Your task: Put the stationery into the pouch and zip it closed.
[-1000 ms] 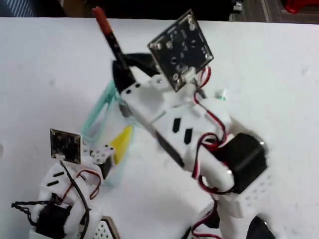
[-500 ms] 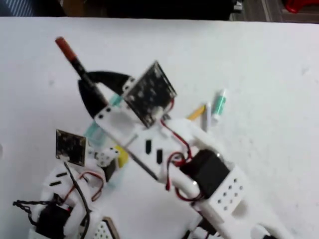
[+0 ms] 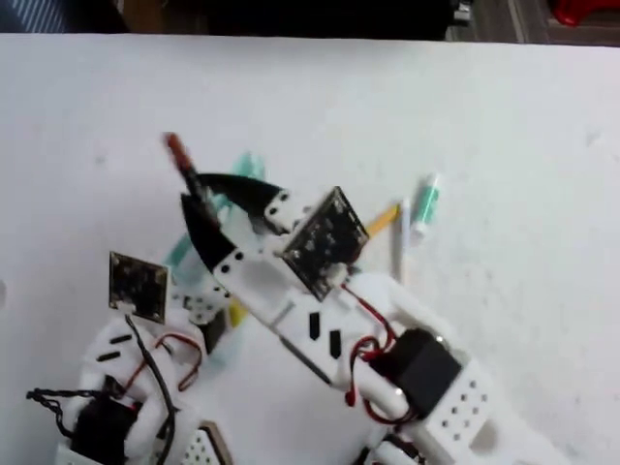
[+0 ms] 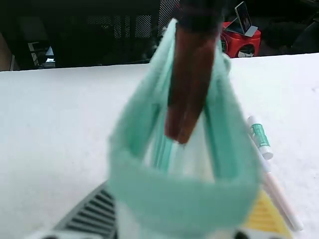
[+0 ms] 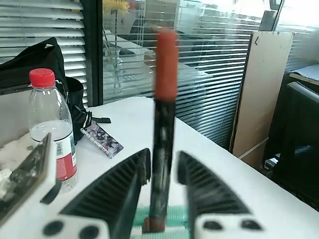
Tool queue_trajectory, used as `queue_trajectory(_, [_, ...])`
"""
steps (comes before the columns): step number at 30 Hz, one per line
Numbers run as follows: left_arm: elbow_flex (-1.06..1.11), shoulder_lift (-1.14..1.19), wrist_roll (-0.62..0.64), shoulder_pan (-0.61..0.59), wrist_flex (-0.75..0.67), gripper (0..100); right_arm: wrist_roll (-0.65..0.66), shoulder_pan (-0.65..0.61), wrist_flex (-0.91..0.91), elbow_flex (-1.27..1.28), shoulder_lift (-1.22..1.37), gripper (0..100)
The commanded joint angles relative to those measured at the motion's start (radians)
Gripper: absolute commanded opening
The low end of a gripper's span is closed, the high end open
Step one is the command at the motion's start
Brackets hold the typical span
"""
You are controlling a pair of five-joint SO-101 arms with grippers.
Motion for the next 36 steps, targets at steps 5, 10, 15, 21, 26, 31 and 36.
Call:
queue_trajectory(5, [-0.026, 0.012, 0.008, 0.015, 0.003, 26, -0.003, -0.002, 0.048, -0.014, -0.030, 22.7])
queue_trajectory(10, [-0.026, 0.012, 0.008, 0.015, 0.003, 26, -0.002, 0.001, 0.016, -0.014, -0.035, 19.0])
queue_trajectory(15, [-0.031, 0.012, 0.012, 0.015, 0.009, 26, -0.002, 0.031, 0.015, -0.021, -0.036, 18.8])
queue_trajectory(21, [-0.031, 0.012, 0.012, 0.016, 0.009, 26, -0.002, 0.269, 0.022, -0.124, -0.028, 18.7])
queue_trajectory(26, [-0.031, 0.012, 0.011, 0.016, 0.008, 26, -0.009, 0.601, 0.031, -0.132, 0.044, 18.7])
queue_trajectory(31, [-0.029, 0.012, 0.008, 0.021, 0.005, 26, -0.009, 0.816, 0.074, -0.137, 0.209, 18.7])
queue_trajectory(36, [-0.026, 0.012, 0.008, 0.019, 0.005, 26, -0.002, 0.889, 0.160, -0.137, 0.348, 18.7])
